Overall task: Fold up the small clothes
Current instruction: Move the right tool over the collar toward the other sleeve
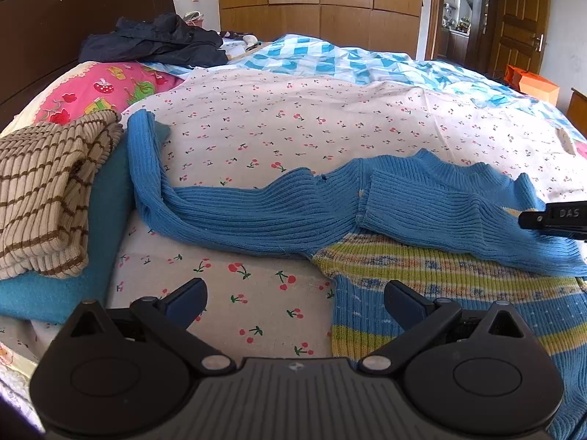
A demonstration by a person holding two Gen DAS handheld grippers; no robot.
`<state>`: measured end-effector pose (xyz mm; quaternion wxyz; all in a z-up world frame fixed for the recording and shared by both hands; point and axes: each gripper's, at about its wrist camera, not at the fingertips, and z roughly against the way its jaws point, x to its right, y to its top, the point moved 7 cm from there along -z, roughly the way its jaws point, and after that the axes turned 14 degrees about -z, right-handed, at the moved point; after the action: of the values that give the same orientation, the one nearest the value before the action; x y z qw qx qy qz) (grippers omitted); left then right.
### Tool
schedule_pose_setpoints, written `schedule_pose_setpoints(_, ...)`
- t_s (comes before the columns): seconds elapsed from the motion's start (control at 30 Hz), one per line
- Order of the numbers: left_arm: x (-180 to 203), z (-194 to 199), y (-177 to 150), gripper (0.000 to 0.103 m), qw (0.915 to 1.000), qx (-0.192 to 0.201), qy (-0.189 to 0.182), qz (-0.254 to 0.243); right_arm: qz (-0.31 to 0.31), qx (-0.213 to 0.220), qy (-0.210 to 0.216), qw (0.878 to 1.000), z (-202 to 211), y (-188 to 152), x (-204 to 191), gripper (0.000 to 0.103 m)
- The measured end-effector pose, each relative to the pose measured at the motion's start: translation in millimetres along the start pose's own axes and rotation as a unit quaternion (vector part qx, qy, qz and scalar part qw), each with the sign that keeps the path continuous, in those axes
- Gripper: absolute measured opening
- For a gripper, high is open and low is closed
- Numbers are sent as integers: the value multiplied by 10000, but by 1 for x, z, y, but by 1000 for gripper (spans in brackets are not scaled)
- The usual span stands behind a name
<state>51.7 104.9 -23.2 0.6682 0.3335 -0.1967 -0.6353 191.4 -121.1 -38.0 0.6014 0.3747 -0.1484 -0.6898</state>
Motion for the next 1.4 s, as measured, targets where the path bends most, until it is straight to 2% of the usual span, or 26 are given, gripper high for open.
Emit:
schedule_pose_setpoints(0.23,4,-2,-1,103,9998,-48,166,-126,306,159,-178,9992,17,5,-2,34)
schedule_pose_setpoints(0.7,22,0,2,103,9984,76,161,-543,337,715,141,9968,53,9,0,38)
schedule_pose_setpoints(0.87,23,0,1,103,9983,86,115,-562,376,696,110,9968,52,7,-1,39)
schedule_pose_setpoints(0.97,22,-1,1,103,9986,78,74,-520,476,574,45,9972,48,4,-4,49)
schedule_pose_setpoints(1.4,15,0,1,103,9995,101,-100,-276,633,675,60,9957,53,-3,-15,49)
